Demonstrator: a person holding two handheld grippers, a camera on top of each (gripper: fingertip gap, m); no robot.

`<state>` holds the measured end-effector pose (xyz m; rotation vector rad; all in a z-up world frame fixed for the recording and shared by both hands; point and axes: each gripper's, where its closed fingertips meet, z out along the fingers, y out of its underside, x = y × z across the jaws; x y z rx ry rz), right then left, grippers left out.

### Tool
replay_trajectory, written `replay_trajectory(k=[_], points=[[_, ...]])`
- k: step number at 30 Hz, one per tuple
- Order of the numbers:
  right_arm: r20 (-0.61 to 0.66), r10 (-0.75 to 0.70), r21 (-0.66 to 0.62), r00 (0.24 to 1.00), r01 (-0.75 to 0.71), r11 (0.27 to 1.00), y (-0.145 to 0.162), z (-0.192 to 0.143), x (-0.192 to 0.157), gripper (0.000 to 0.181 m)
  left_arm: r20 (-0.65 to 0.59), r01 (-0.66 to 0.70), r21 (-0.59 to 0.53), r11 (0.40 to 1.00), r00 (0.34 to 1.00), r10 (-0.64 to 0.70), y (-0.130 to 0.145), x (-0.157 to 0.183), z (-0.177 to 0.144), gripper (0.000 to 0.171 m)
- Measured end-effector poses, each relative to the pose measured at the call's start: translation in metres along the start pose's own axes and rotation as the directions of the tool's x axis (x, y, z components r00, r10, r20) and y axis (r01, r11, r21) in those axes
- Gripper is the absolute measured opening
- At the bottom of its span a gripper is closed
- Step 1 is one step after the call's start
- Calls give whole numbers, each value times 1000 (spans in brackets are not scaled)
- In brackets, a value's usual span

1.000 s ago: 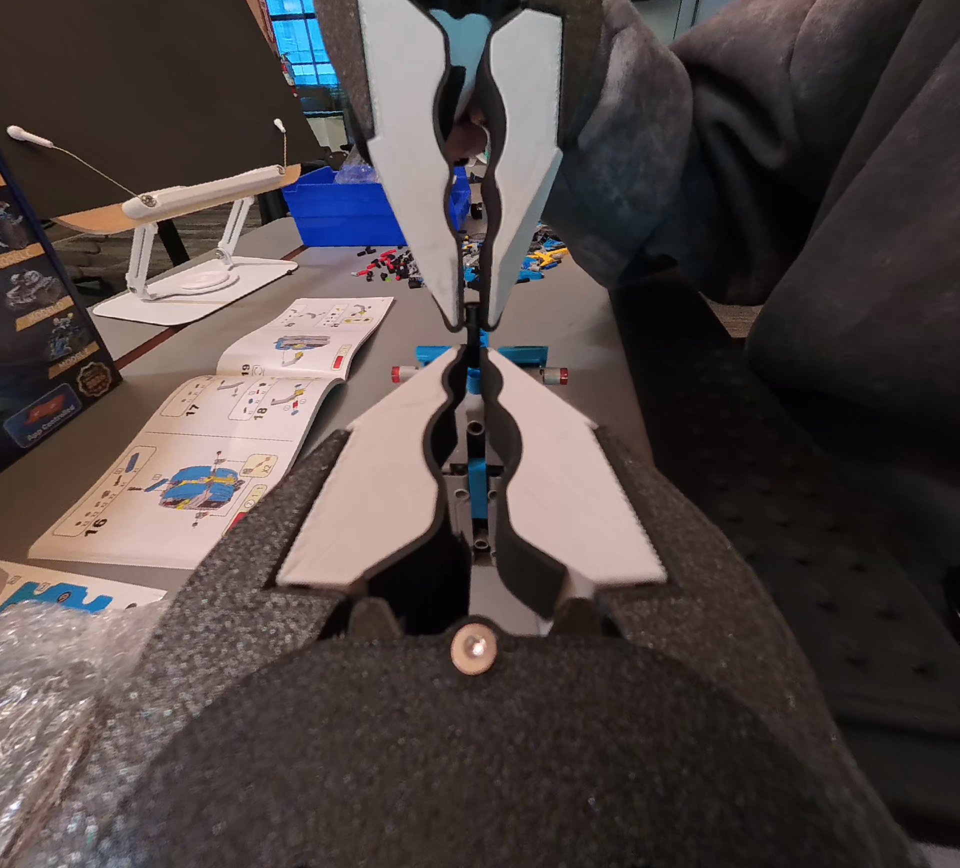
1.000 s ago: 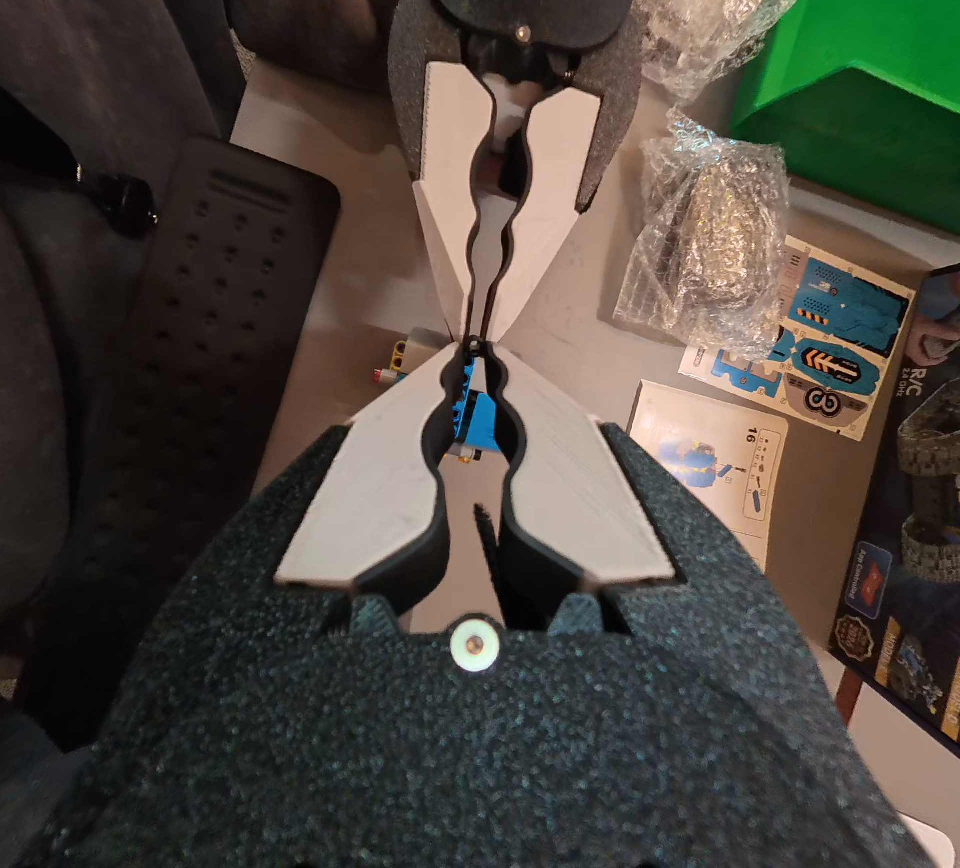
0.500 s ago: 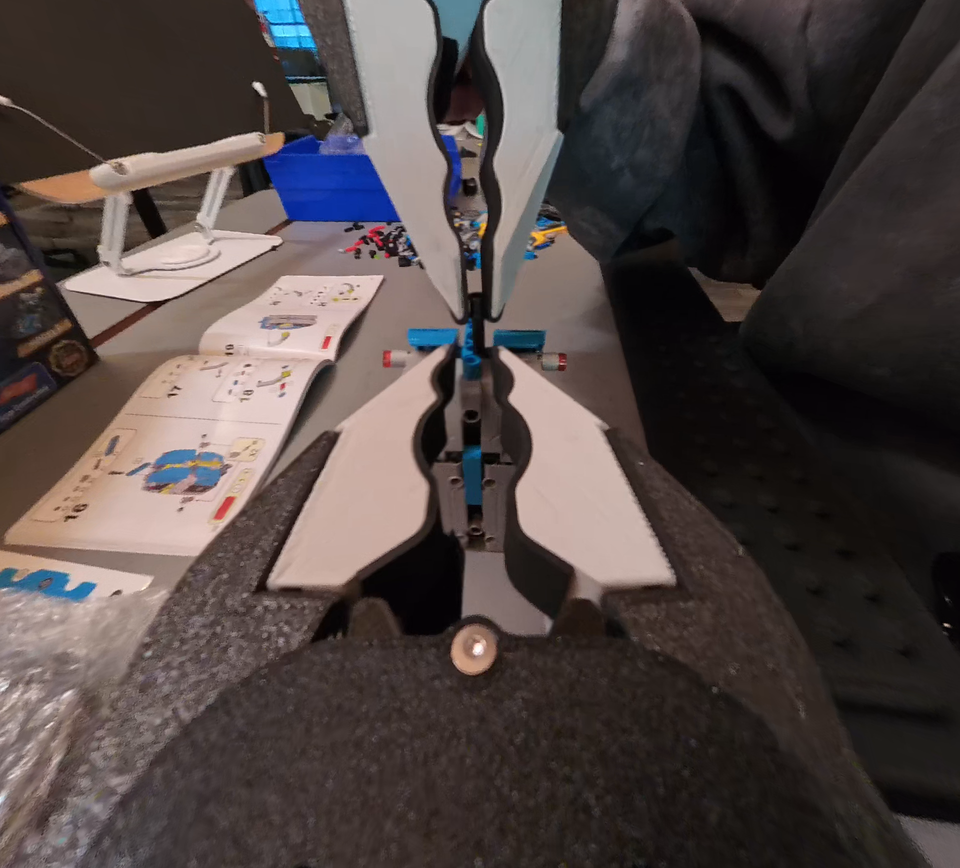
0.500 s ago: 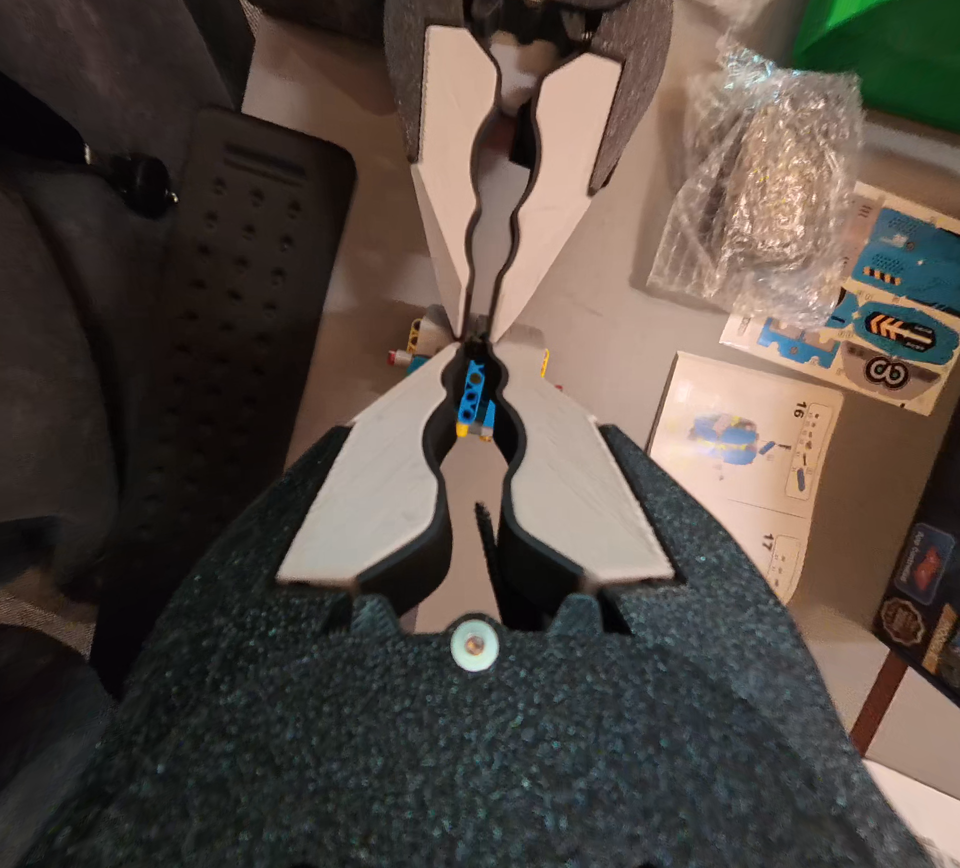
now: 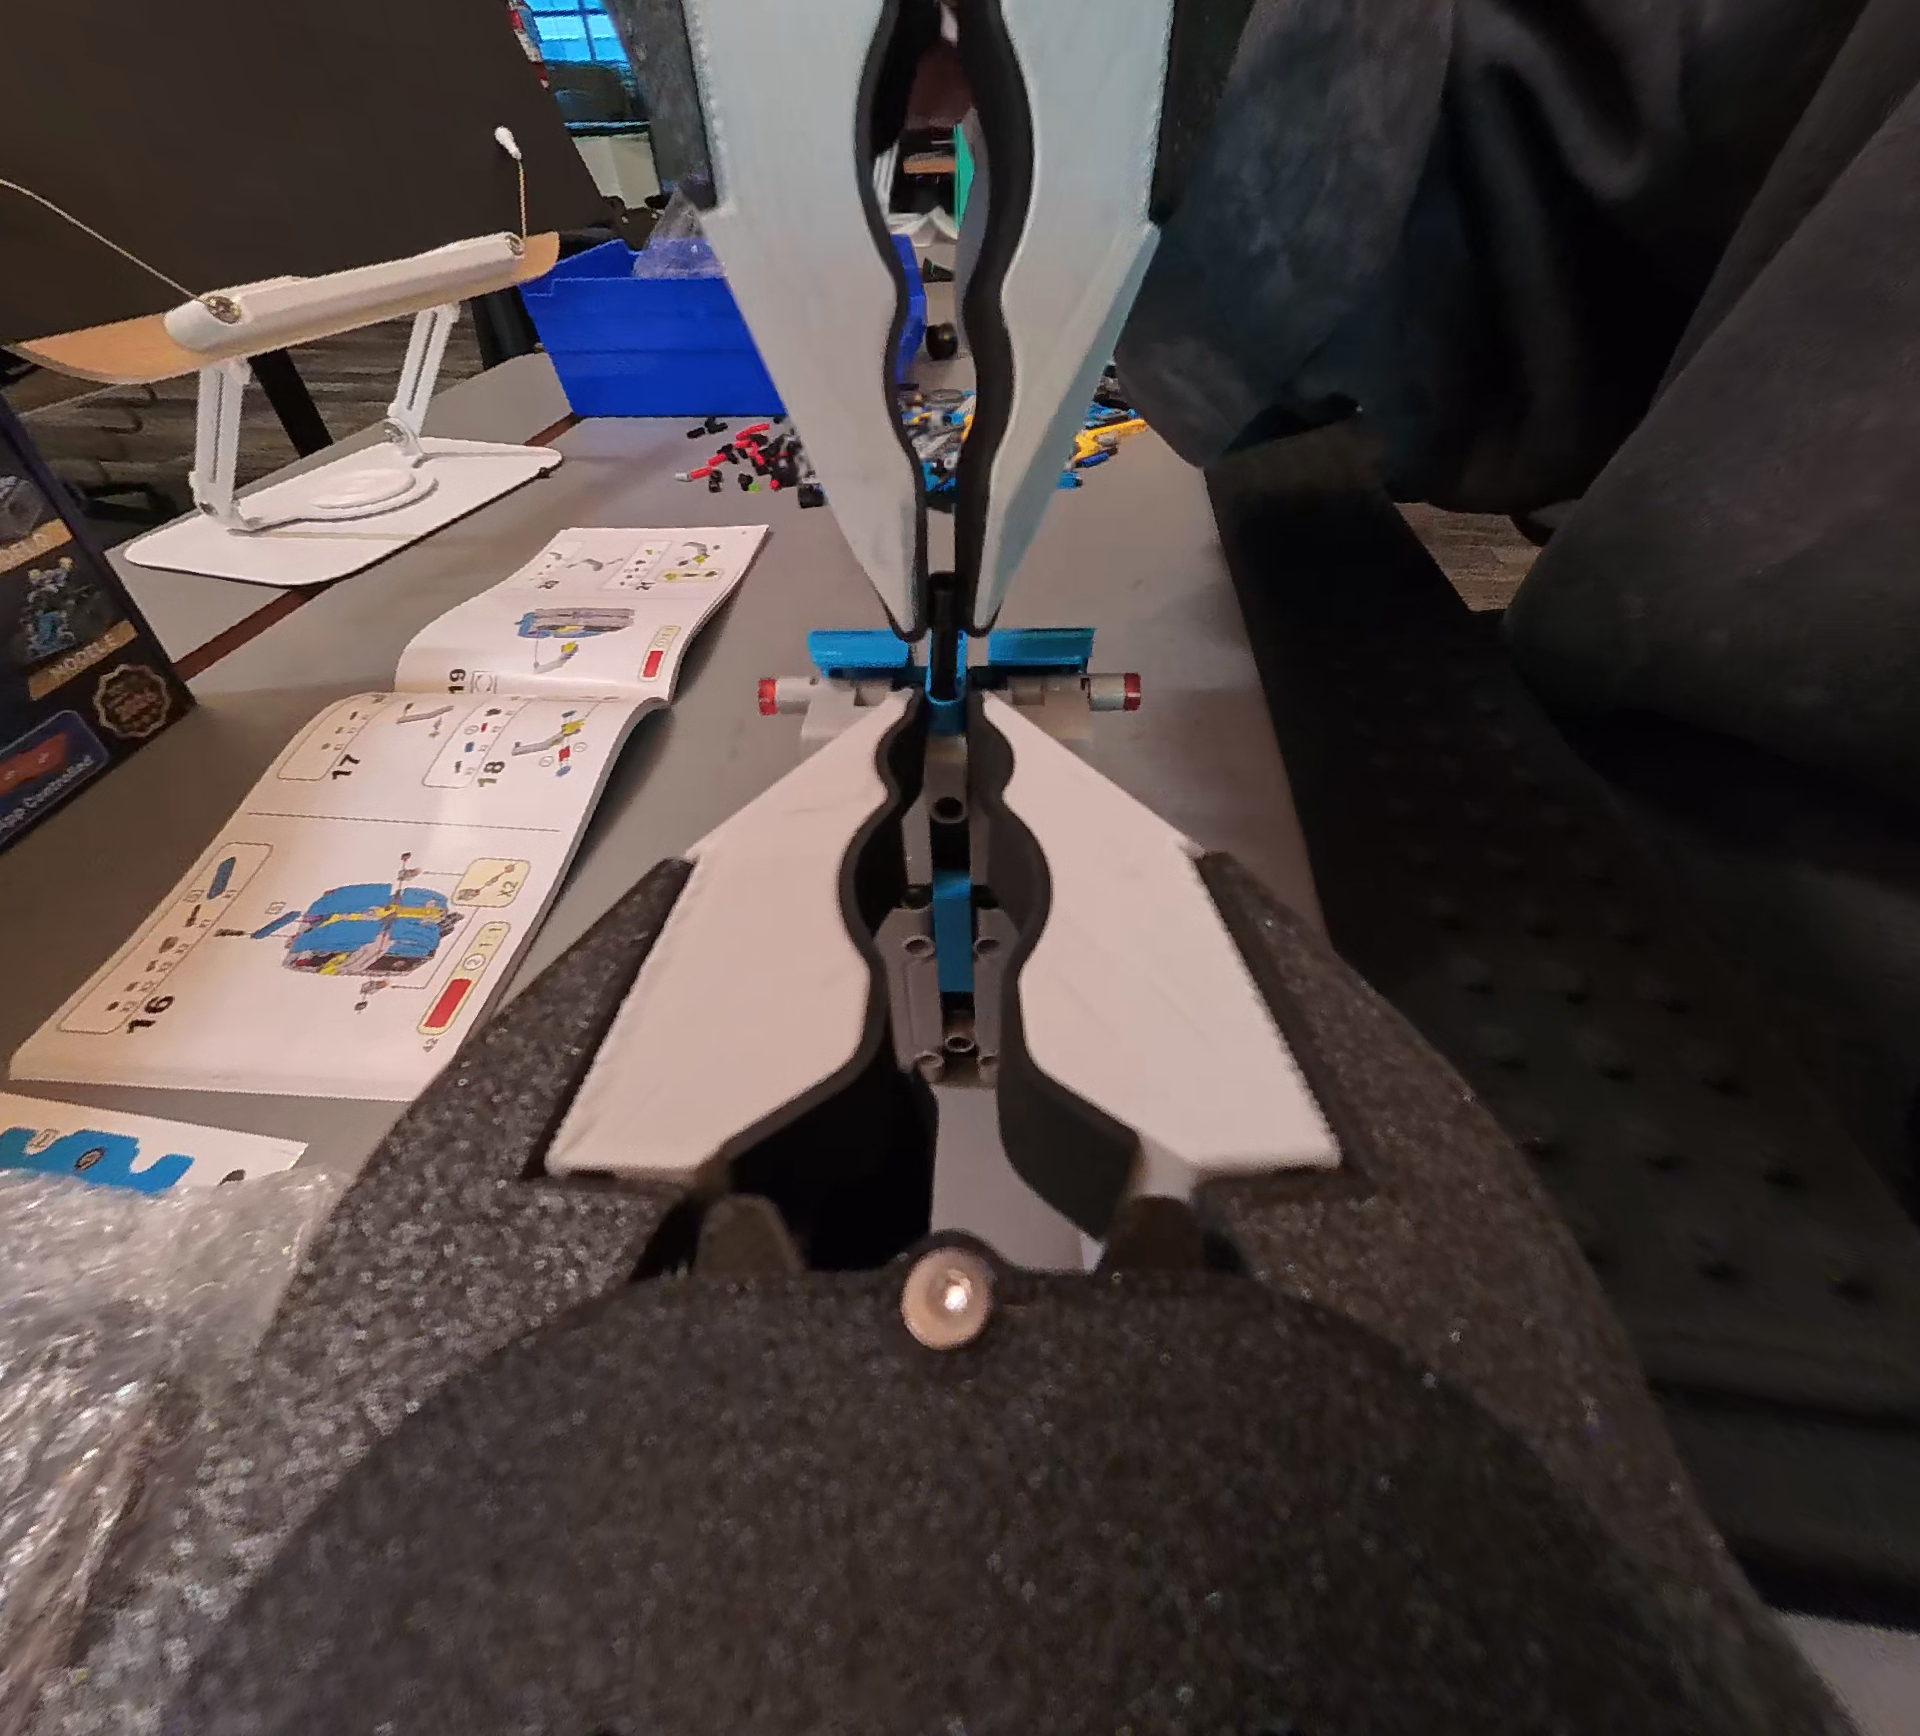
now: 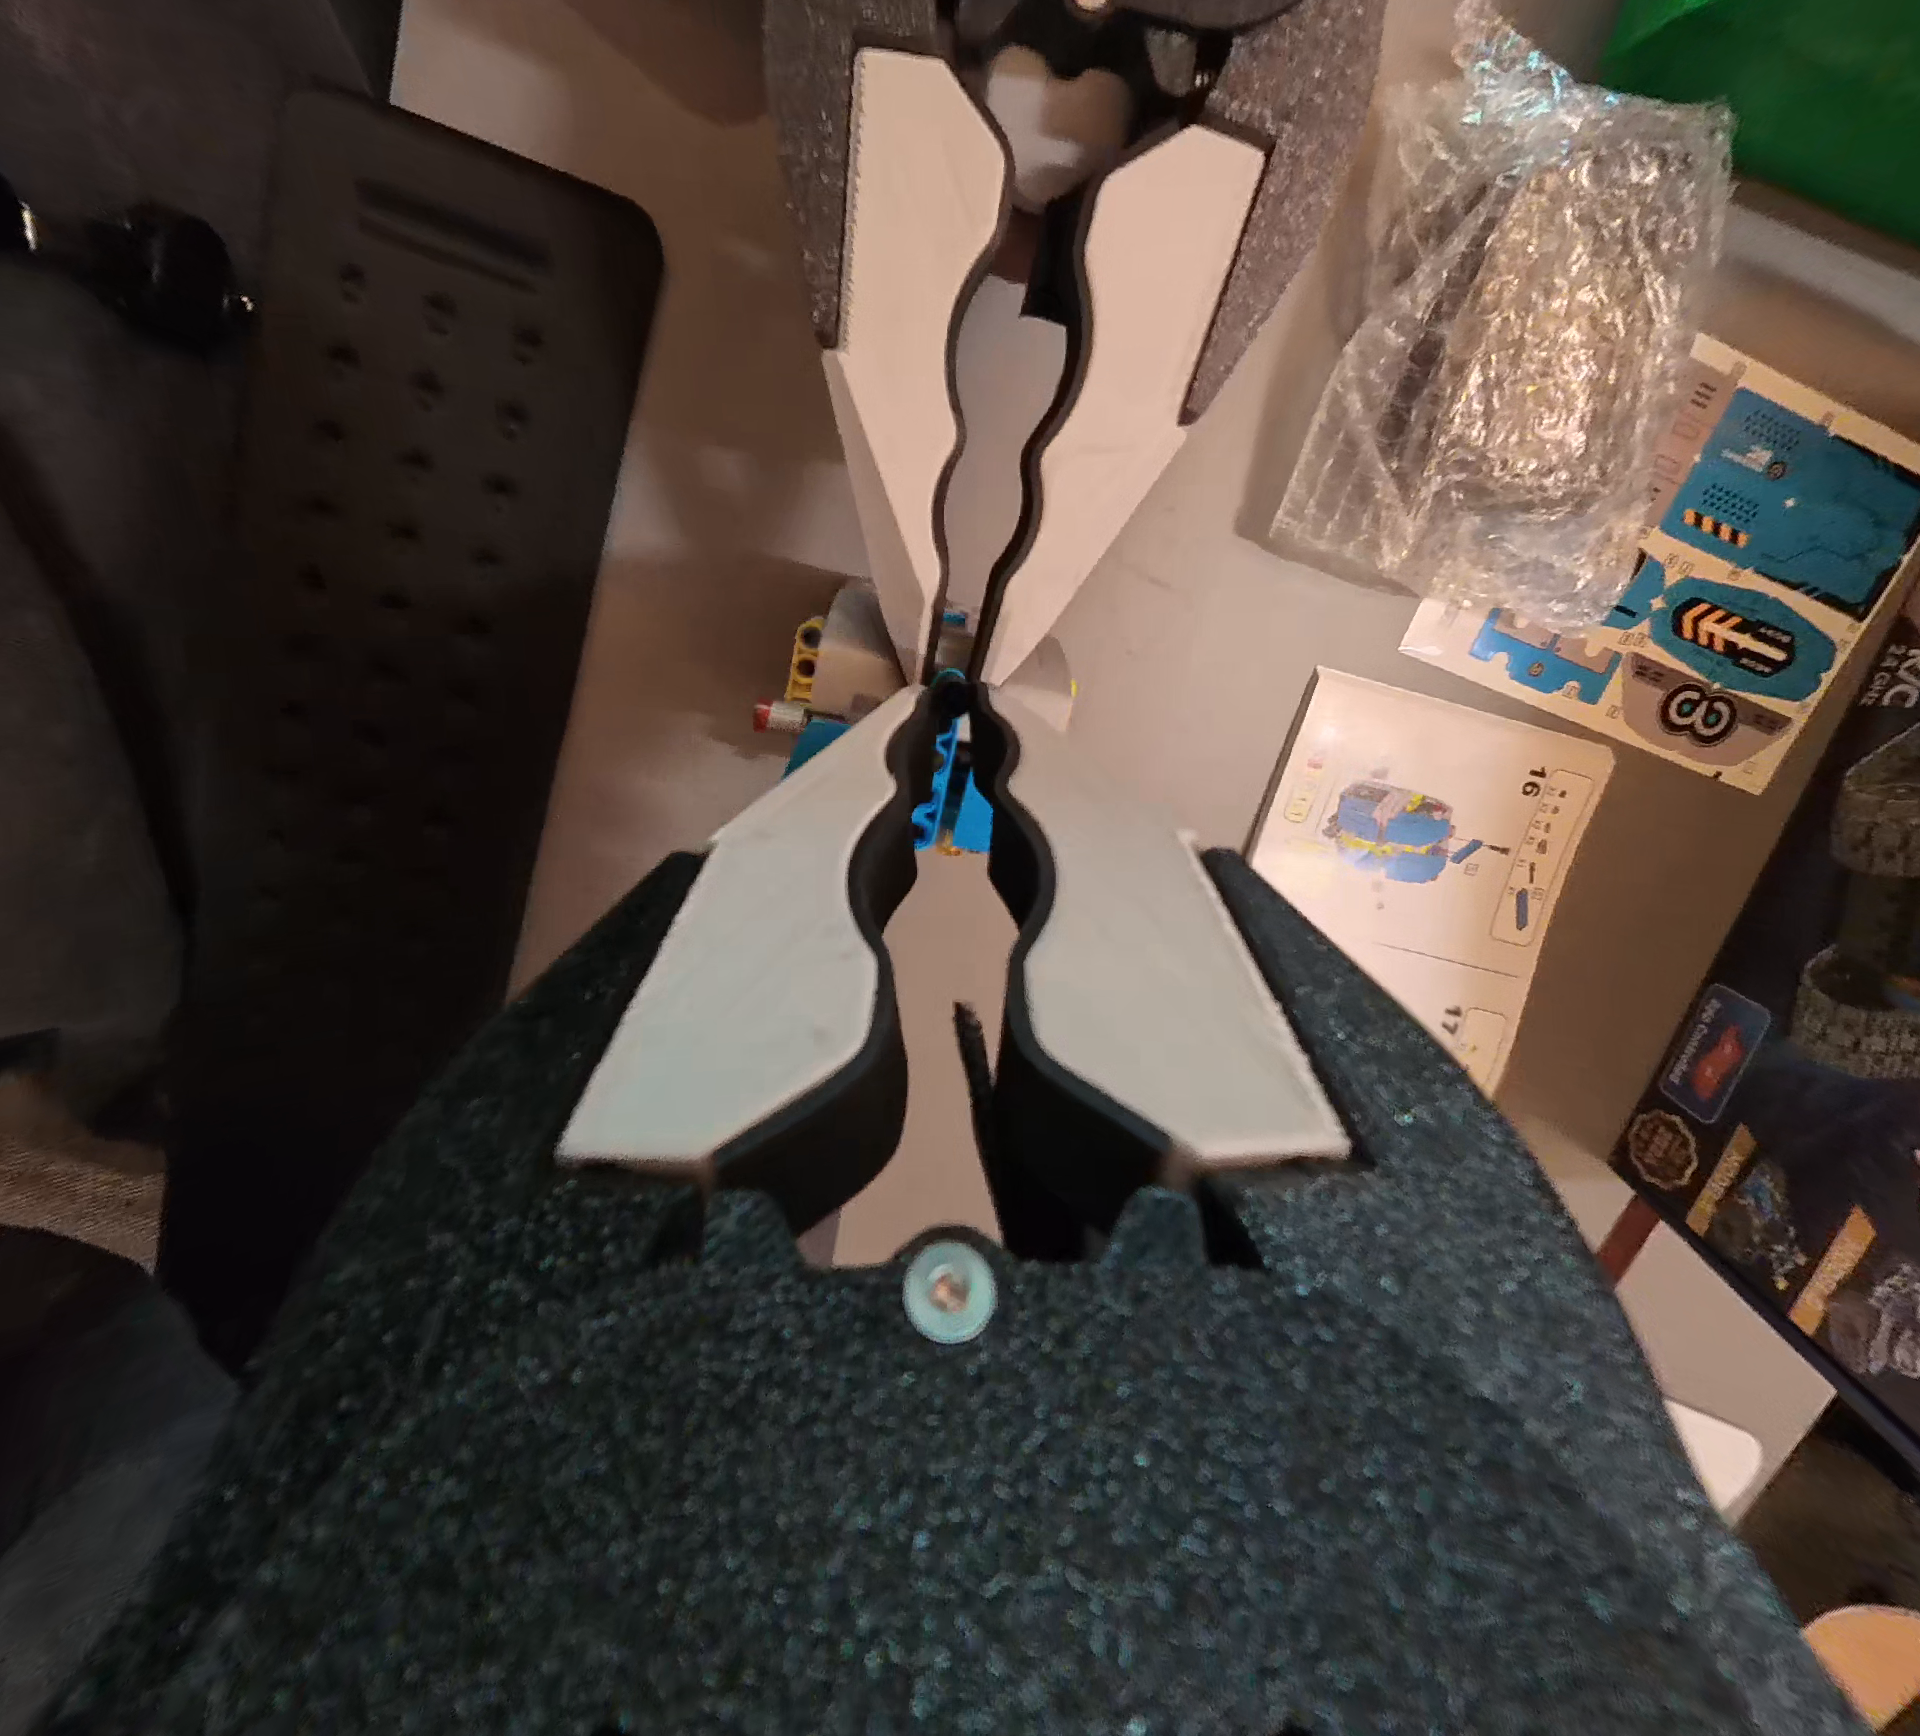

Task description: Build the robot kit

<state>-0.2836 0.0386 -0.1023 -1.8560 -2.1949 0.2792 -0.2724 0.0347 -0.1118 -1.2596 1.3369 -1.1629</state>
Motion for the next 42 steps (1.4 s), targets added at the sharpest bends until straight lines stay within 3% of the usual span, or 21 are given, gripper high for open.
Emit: replay_trajectory(k=[9,17,22,33,36,40,42], points=[[46,16,-66,999,-13,998,2,0,0,5,-3,3,2,1000,1000,-3,0,0,1,7],[117,57,-49,992,-52,997,3,0,-3,5,-11,12,6,1000,1000,-12,0,1,2,7],[30,-25,-96,999,28,995,0,1,-3,5,-11,17,3,1000,1000,-17,0,1,2,6],[-12,-36,-71,999,35,997,-2,8,-7,4,-12,38,8,999,999,-38,0,1,3,6],[-64,-43,-103,997,36,994,6,-2,7,5,7,4,-1,1000,1000,-4,0,1,2,7],[28,31,81,999,-33,996,8,5,3,5,5,2,-5,1000,1000,-2,0,1,1,7],[70,104,243,992,-118,963,3,-8,7,5,22,-1,-10,1000,1000,1,0,-1,2,7]])
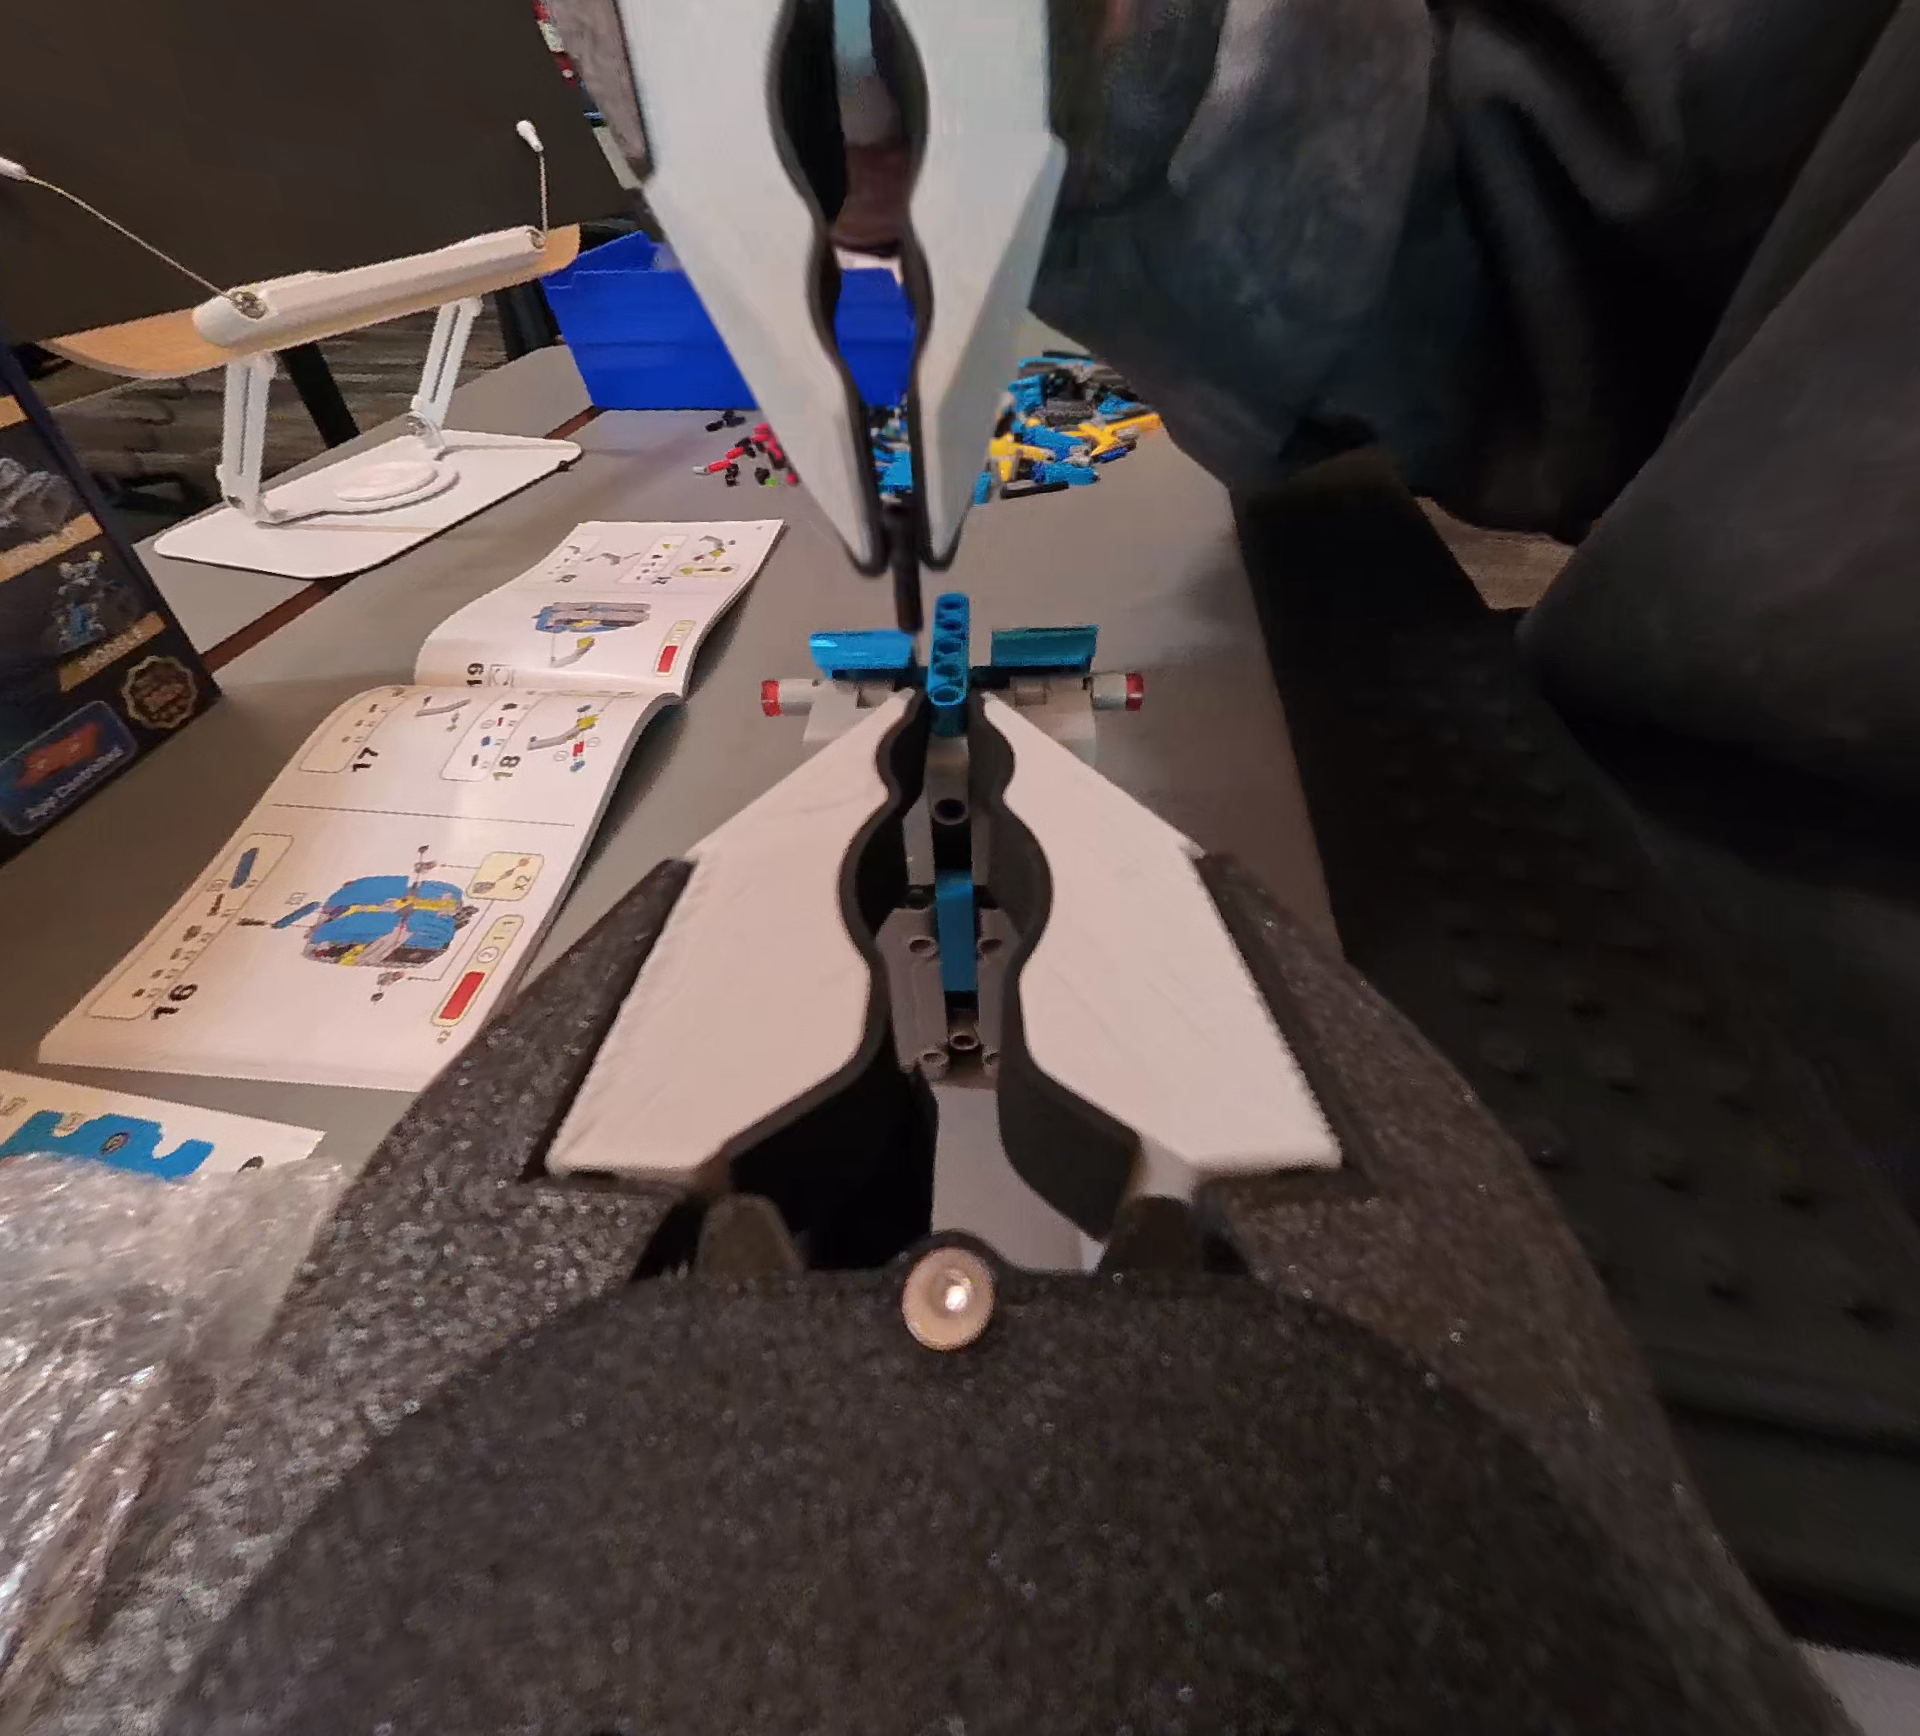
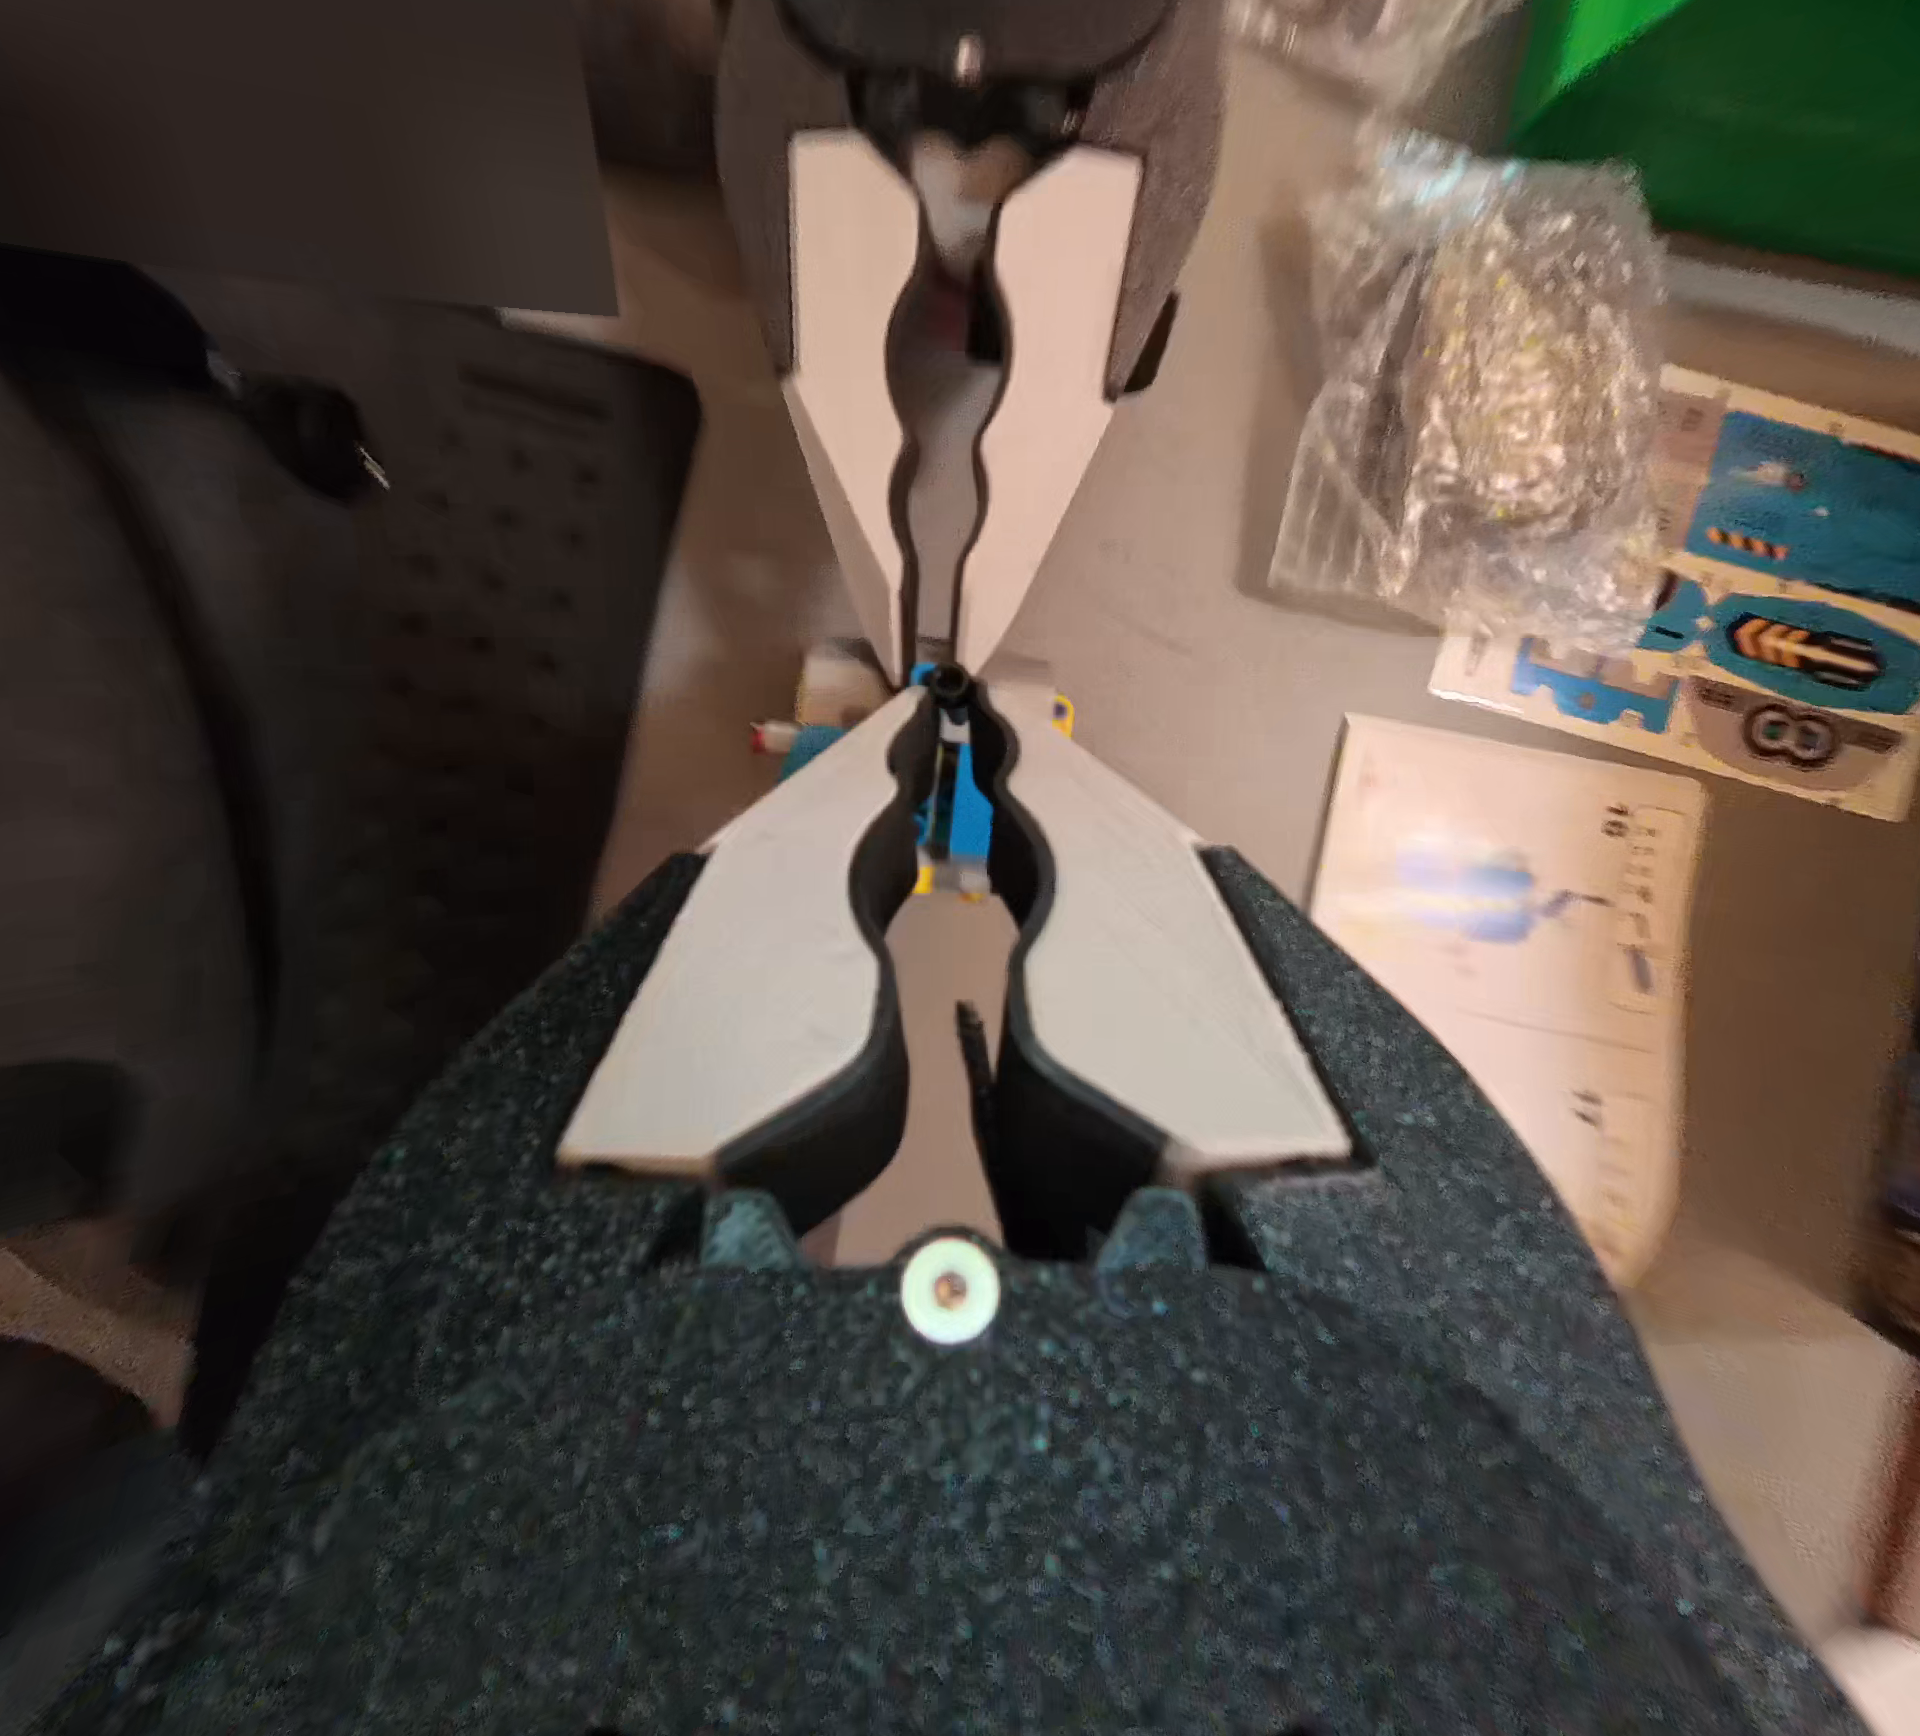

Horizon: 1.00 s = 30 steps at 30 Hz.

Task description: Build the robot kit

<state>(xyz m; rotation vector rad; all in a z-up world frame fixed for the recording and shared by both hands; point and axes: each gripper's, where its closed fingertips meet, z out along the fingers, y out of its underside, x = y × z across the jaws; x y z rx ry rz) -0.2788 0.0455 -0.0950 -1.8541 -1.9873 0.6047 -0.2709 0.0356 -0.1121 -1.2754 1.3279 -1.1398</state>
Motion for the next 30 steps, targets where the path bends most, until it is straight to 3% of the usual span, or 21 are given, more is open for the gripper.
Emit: replay_trajectory(k=[4,7,8,12,16,22,30], points=[[71,128,327,989,-144,934,-23,-11,1,5,54,25,90,996,998,-30,-17,-10,-6,21],[130,185,484,974,-225,845,-35,-12,0,5,44,44,156,987,998,-51,-29,-9,-10,18],[130,199,511,971,-237,826,-36,-11,1,5,47,35,165,986,998,-43,-31,-8,-11,8],[82,208,537,975,-219,815,-29,-5,4,6,44,51,145,988,997,-58,-27,-9,-11,2],[-24,165,489,986,-132,862,-21,3,7,6,78,18,82,996,997,-25,-15,-13,-7,2],[-53,127,447,990,-90,890,-22,6,6,7,90,-23,64,998,996,17,-15,-11,-8,2],[136,172,645,976,-219,732,-39,-9,3,5,56,36,182,983,997,-46,-36,-8,-17,3]])
